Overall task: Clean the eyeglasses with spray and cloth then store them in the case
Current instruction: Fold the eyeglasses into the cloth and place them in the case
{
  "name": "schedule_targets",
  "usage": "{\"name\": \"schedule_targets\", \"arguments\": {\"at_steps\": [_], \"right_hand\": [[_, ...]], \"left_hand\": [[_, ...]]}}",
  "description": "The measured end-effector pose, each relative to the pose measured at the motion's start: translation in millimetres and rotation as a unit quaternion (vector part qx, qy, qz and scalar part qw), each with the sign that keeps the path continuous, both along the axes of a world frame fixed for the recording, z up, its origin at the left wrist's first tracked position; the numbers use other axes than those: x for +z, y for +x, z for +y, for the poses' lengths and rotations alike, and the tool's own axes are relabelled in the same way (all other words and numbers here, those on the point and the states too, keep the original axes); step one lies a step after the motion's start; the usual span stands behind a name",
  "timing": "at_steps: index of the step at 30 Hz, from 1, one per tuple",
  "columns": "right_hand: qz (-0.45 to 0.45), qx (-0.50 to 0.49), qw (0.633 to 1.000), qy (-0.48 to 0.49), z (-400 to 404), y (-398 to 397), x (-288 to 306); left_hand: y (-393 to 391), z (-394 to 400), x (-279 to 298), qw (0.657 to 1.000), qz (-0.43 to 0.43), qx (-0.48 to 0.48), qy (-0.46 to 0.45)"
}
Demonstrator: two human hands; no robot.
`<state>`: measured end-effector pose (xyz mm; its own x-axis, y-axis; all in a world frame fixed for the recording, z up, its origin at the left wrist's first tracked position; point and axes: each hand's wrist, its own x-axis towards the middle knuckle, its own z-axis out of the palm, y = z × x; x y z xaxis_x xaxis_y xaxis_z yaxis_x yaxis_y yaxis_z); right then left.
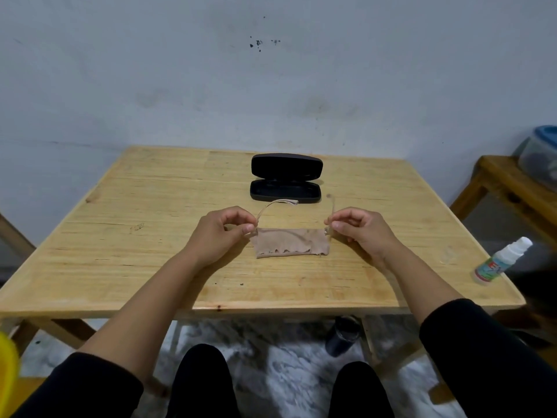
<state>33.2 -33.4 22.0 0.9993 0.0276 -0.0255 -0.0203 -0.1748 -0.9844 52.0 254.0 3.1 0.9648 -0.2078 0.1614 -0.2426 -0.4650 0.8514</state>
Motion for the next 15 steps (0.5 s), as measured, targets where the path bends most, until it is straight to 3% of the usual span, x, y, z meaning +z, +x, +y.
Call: {"name": "schedule_targets", "arguments": {"at_steps": [10, 15], "right_hand": [[-0.021, 0.005, 0.988, -0.151, 15.1, 5.7, -5.6], [-0.008, 0.003, 0.989, -0.150, 14.7, 3.7, -6.1]], "left_hand": [[-3.2, -7.6, 6.5, 1.000, 0.002, 0.002, -0.025], [-4.8, -18.1, 14.3, 0.998, 0.006, -0.022, 0.057]]}}
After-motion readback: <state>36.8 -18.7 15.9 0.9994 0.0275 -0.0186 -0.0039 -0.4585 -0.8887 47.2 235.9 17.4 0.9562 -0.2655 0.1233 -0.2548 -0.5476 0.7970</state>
